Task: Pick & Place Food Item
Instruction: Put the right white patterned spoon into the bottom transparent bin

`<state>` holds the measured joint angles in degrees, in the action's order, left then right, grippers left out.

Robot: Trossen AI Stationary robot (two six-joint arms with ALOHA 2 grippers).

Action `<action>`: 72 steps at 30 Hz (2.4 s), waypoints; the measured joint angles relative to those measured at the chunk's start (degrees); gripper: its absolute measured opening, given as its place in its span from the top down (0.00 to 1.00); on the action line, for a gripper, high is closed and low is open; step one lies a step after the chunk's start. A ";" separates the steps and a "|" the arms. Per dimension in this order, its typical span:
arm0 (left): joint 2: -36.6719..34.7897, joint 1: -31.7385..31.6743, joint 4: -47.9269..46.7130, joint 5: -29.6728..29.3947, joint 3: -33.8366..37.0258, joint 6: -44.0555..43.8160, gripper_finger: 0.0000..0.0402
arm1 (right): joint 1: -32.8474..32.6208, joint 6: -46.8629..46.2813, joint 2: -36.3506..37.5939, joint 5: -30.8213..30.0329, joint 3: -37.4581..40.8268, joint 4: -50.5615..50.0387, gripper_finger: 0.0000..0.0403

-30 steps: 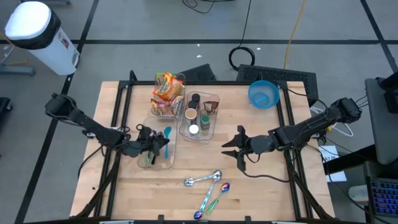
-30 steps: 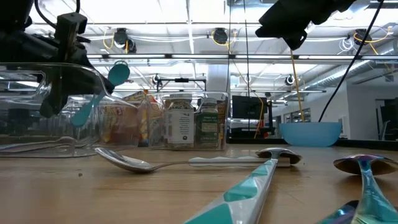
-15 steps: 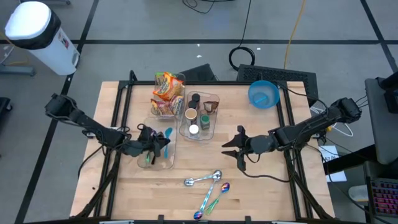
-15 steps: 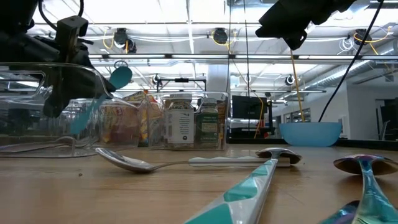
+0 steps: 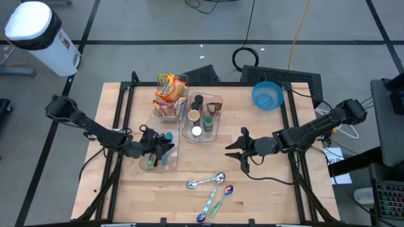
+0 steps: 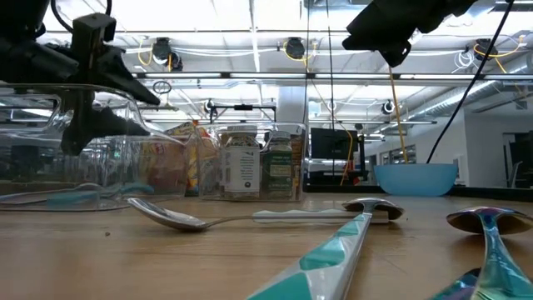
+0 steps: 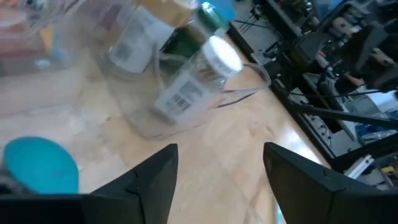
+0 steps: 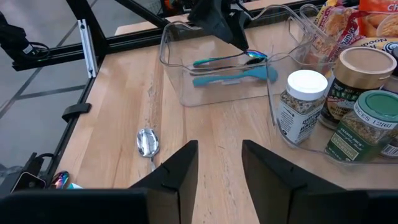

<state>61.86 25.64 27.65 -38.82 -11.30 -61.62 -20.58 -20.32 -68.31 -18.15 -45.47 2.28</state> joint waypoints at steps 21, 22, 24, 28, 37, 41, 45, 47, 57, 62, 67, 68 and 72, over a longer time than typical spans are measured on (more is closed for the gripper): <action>-3.67 -0.12 0.33 3.98 -11.22 33.93 0.38 | -2.09 16.07 -18.00 23.21 6.35 46.38 0.69; -3.66 -0.12 0.30 3.85 -11.22 33.90 0.38 | -2.57 17.64 -19.74 23.04 4.82 46.06 0.67; -3.68 -0.12 0.38 3.81 -11.22 33.92 0.38 | -3.26 19.56 -22.80 22.82 0.95 41.36 0.61; -3.68 -0.12 0.36 3.79 -11.22 33.88 0.38 | -4.29 19.37 -29.24 22.68 -9.33 22.88 0.54; -3.68 -0.12 0.34 3.79 -11.22 33.05 0.38 | -7.16 21.03 -40.29 22.89 -20.55 -2.99 0.55; -3.66 -0.12 0.30 3.75 -11.22 33.14 0.38 | -6.23 21.03 -41.51 22.95 -20.46 -3.52 0.57; -3.67 -0.12 -0.09 3.11 -11.22 33.24 0.38 | -4.57 21.42 -41.55 22.93 -20.48 -3.84 0.59; -3.68 -0.17 -0.78 2.75 -11.22 33.05 0.38 | -3.59 21.48 -41.55 22.95 -20.48 -5.74 0.61; -3.67 -0.60 -1.39 2.74 -11.22 32.83 0.38 | -0.96 22.64 -41.22 18.01 -15.87 -9.41 0.73; -3.66 -0.60 -1.37 2.74 -11.22 32.83 0.38 | -0.74 22.94 -41.29 17.00 -15.04 -9.70 0.86; -3.68 -0.60 -1.34 2.74 -11.22 32.83 0.38 | -0.87 23.46 -41.33 16.53 -14.99 -9.12 0.98; -3.68 -0.60 -1.35 2.74 -11.22 32.83 0.38 | -0.87 23.62 -41.31 16.55 -14.99 -8.52 0.97; -3.68 -0.60 -1.34 2.74 -11.22 32.83 0.38 | -1.31 23.93 -39.00 16.44 -14.77 -5.97 0.96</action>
<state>58.17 25.04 26.30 -36.07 -22.52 -28.79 -21.89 3.61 -107.31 -1.71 -60.25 -3.68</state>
